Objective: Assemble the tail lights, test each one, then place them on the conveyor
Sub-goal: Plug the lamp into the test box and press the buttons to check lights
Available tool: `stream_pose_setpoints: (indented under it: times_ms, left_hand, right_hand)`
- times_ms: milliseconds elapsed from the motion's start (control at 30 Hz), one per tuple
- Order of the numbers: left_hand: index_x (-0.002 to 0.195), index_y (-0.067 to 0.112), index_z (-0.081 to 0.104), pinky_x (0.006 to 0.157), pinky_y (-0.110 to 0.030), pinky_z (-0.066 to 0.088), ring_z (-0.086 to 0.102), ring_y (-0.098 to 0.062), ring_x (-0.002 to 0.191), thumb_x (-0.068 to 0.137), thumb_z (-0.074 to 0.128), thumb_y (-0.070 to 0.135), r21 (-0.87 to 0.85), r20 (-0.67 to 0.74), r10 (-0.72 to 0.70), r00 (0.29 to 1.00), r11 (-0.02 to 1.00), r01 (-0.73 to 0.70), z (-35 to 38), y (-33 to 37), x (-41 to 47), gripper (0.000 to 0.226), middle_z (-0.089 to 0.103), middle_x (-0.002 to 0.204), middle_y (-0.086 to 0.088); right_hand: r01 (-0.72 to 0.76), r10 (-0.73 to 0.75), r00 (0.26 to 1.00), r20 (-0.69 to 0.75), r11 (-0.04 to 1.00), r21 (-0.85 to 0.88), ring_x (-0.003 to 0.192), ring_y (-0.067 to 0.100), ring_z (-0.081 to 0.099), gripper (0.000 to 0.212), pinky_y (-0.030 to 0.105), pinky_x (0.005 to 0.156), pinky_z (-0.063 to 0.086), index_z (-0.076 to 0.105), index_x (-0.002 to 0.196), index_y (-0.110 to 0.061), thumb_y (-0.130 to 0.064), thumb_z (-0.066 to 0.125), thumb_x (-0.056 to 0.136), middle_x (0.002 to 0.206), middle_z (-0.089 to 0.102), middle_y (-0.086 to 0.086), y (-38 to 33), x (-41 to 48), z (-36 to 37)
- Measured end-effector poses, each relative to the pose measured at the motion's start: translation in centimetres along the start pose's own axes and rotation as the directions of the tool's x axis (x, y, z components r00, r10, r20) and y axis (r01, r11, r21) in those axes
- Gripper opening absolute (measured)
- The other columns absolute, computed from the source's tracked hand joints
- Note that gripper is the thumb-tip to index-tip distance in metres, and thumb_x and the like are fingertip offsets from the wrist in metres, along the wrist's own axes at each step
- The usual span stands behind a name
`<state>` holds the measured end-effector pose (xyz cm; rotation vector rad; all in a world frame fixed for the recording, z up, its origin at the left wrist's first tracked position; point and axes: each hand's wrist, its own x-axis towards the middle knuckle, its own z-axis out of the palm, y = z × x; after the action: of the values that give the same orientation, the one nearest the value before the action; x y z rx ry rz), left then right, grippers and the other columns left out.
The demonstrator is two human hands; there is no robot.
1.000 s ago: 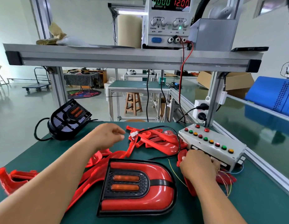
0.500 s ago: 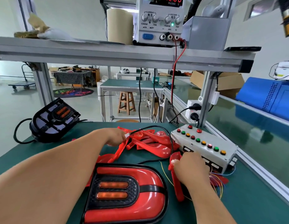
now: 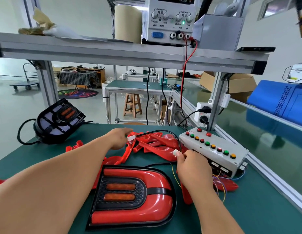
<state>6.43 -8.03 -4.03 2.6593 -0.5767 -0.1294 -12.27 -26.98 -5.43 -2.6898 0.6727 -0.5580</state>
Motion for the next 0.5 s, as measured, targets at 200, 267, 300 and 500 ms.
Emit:
stream_pose_setpoints:
  times_ms: [200,267,300,500]
  left_hand:
    - [0.144,0.025,0.044,0.105,-0.035,0.040,0.050,-0.029,0.124,0.097,0.052,0.022,0.158,0.089,0.056,0.994,0.985,-0.069,0.3,1.0,1.1,0.047,0.046,0.143,-0.013]
    - [0.140,0.022,0.049,0.104,-0.035,0.041,0.051,-0.028,0.122,0.096,0.055,0.028,0.175,0.072,0.037,0.997,0.983,-0.049,0.0,0.8,1.1,0.045,0.047,0.140,-0.013]
    - [0.137,0.020,0.051,0.101,-0.034,0.041,0.051,-0.027,0.122,0.096,0.057,0.030,0.171,0.060,0.020,0.998,0.985,-0.030,0.0,0.6,1.0,0.043,0.049,0.137,-0.012]
    - [0.116,0.016,0.056,0.084,-0.028,0.041,0.053,-0.020,0.098,0.095,0.057,0.027,0.131,0.004,0.053,0.999,0.990,-0.053,-0.1,-0.6,-0.2,0.023,0.061,0.118,-0.008]
  right_hand:
    - [0.004,-0.004,1.000,0.017,1.000,-0.002,0.095,0.025,0.060,0.043,0.038,0.082,0.048,0.061,0.102,-0.014,-0.046,0.032,0.102,0.100,0.064,0.004,0.2,0.2,0.0]
    - [0.005,-0.005,1.000,0.023,1.000,-0.010,0.095,0.025,0.060,0.044,0.038,0.082,0.047,0.061,0.102,-0.015,-0.047,0.031,0.102,0.100,0.064,0.004,0.1,0.1,0.0]
    - [0.004,-0.004,1.000,0.027,1.000,-0.009,0.095,0.025,0.060,0.044,0.039,0.082,0.048,0.060,0.102,-0.015,-0.047,0.031,0.102,0.100,0.064,0.004,0.1,0.1,0.0]
    - [0.009,-0.010,1.000,0.017,0.998,0.062,0.098,0.027,0.059,0.034,0.039,0.084,0.047,0.061,0.105,-0.013,-0.038,0.037,0.103,0.102,0.062,0.006,-0.2,0.0,-0.2]
